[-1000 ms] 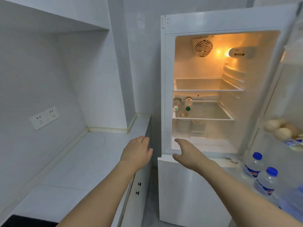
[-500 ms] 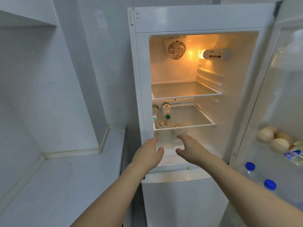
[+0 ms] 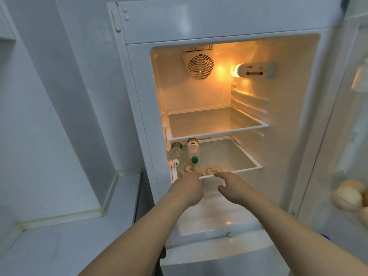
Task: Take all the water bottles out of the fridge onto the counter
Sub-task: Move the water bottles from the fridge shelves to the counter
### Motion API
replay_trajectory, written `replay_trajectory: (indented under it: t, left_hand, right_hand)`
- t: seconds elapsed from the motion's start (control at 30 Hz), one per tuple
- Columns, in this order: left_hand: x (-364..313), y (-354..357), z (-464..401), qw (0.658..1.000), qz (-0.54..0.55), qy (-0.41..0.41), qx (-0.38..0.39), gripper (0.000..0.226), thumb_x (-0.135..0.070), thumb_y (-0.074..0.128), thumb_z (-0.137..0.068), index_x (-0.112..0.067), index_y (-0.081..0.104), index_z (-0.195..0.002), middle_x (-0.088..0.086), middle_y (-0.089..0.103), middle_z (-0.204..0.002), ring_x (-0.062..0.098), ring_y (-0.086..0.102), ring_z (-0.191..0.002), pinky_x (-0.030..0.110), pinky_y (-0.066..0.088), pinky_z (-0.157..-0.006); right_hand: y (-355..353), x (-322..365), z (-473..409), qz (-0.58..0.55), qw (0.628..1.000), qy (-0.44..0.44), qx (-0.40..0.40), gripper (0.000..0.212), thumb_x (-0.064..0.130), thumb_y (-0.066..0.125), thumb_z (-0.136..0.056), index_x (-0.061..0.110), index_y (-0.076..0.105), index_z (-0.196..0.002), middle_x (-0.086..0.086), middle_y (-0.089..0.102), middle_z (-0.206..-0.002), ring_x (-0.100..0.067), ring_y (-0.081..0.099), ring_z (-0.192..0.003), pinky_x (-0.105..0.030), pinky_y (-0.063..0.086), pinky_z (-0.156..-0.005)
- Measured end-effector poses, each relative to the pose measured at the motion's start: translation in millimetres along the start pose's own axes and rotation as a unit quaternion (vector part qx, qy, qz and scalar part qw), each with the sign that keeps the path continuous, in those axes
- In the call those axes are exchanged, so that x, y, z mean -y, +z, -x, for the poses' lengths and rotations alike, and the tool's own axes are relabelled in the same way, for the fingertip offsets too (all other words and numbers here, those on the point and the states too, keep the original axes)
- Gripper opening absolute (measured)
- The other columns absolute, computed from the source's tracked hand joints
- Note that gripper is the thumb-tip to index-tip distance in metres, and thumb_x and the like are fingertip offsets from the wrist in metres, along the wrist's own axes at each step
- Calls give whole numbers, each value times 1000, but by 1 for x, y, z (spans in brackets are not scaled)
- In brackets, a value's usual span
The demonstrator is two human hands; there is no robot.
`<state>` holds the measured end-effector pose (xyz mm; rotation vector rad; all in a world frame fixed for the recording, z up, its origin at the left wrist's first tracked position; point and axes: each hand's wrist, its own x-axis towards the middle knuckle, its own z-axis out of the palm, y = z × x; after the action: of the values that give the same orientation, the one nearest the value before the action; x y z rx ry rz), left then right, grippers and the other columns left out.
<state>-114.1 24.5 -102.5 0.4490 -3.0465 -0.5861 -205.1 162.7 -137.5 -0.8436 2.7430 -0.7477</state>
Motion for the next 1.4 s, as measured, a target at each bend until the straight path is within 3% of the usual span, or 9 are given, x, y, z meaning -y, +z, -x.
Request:
replay_trajectory:
  t: [0.27, 0.37, 0.57, 0.73, 0.83, 0.97, 1.1, 1.17, 1.4]
  left_hand:
    - [11, 0, -106, 983, -178, -37, 3, 32, -16, 55, -91, -13, 55, -123, 10, 58, -122, 28, 58, -108, 38, 51, -87]
    - [25, 10, -137, 966, -246, -74, 12, 39, -18, 53, -94, -13, 49, -132, 13, 52, -130, 30, 52, -117, 40, 46, -93]
    - [46, 25, -182, 942, -313, -118, 1, 43, -20, 45, -97, -11, 40, -139, 17, 47, -138, 32, 48, -124, 40, 40, -98]
    - [51, 30, -202, 935, -329, -135, 11, 40, -21, 44, -99, -14, 40, -138, 17, 51, -133, 33, 54, -117, 42, 47, -90]
    - [52, 33, -211, 931, -336, -143, 17, 40, -22, 44, -99, -13, 41, -138, 17, 53, -132, 32, 56, -116, 41, 49, -86]
    - [55, 40, -216, 914, -377, -150, 27, 39, -20, 46, -99, -13, 45, -137, 16, 56, -129, 30, 57, -114, 38, 51, -79]
    - [59, 42, -214, 914, -386, -125, 20, 36, -18, 50, -98, -12, 46, -133, 18, 51, -130, 31, 57, -112, 36, 49, -70]
    - [59, 41, -214, 923, -365, -116, 15, 35, -20, 49, -99, -16, 42, -133, 18, 49, -131, 30, 57, -112, 36, 48, -74]
    - [60, 39, -218, 963, -217, -158, -35, 39, -23, 49, -96, -17, 42, -134, 10, 57, -126, 27, 59, -112, 37, 50, -82]
  right_hand:
    - [2, -11, -102, -33, 999, 0, 25, 49, 7, 46, -97, 22, 42, -143, -5, 44, -146, -25, 43, -131, -35, 35, -109]
    - [6, -11, -134, -53, 997, -18, 51, 45, 11, 45, -98, 22, 45, -141, -3, 49, -142, -25, 45, -130, -34, 35, -107]
    - [27, -15, -191, -60, 994, -37, 86, 58, 3, 40, -93, 28, 40, -145, -3, 44, -148, -24, 44, -132, -32, 34, -108]
    - [35, -15, -216, -74, 991, -31, 110, 61, 9, 44, -95, 23, 27, -152, -8, 35, -153, -27, 36, -139, -35, 29, -113]
    - [40, -14, -228, -93, 989, -22, 117, 65, 12, 46, -93, 29, 23, -152, -10, 37, -152, -29, 39, -137, -40, 34, -112]
    - [46, -14, -235, -124, 985, -23, 118, 61, 12, 50, -93, 35, 33, -146, -7, 45, -146, -28, 45, -131, -45, 39, -109]
    - [49, -15, -239, -150, 982, -17, 110, 48, 9, 51, -90, 31, 48, -133, -5, 56, -132, -25, 54, -117, -42, 46, -101]
    - [51, -17, -240, -172, 980, 3, 99, 44, 10, 53, -86, 32, 49, -125, -5, 60, -120, -25, 58, -106, -44, 49, -95]
    - [59, -24, -240, -149, 987, 55, 6, 29, 37, 65, -80, 28, 44, -99, 1, 58, -96, -23, 59, -89, -43, 51, -84]
